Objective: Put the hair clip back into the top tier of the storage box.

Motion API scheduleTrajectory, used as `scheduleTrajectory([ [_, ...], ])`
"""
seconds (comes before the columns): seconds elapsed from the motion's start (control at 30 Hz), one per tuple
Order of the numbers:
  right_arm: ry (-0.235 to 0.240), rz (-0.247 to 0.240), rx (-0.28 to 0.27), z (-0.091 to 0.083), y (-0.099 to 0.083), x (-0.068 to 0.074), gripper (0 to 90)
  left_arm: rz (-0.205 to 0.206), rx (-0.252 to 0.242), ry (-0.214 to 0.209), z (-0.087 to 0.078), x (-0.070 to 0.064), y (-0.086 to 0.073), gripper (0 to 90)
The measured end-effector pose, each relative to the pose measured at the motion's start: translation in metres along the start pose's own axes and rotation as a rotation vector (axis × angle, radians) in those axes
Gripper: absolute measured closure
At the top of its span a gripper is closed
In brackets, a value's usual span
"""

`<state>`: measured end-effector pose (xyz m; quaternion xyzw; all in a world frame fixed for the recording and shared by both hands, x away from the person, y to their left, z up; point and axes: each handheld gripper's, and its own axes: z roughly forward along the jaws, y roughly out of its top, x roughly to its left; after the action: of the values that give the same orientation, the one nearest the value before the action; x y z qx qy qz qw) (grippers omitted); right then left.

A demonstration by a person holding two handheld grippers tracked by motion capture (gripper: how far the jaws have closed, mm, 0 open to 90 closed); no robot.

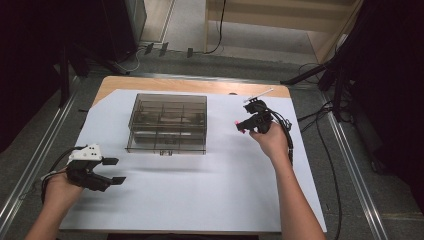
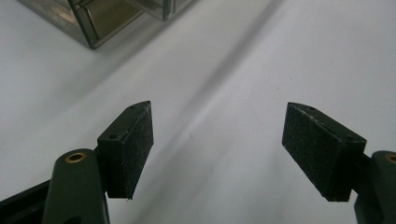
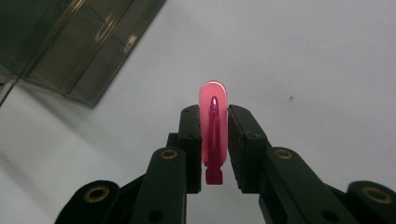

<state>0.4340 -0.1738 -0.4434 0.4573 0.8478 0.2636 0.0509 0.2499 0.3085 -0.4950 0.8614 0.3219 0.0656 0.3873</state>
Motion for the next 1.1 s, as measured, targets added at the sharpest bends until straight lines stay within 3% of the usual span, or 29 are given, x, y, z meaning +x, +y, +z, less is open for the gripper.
scheduleTrajectory([
  [0.4, 0.036, -0.029, -0.028, -0.018, -0.006, 0.019, 77.0, 0.026, -0.007, 0.001, 0.003, 0.001, 0.006, 26.2],
  [0.77, 0.061, -0.095, -0.054, -0.032, 0.001, 0.042, 77.0, 0.029, -0.025, 0.001, 0.003, 0.003, 0.009, 26.2],
  [1.1, 0.105, -0.117, -0.070, -0.043, 0.010, 0.061, 77.0, 0.037, -0.021, 0.005, 0.003, 0.003, 0.010, 26.2],
])
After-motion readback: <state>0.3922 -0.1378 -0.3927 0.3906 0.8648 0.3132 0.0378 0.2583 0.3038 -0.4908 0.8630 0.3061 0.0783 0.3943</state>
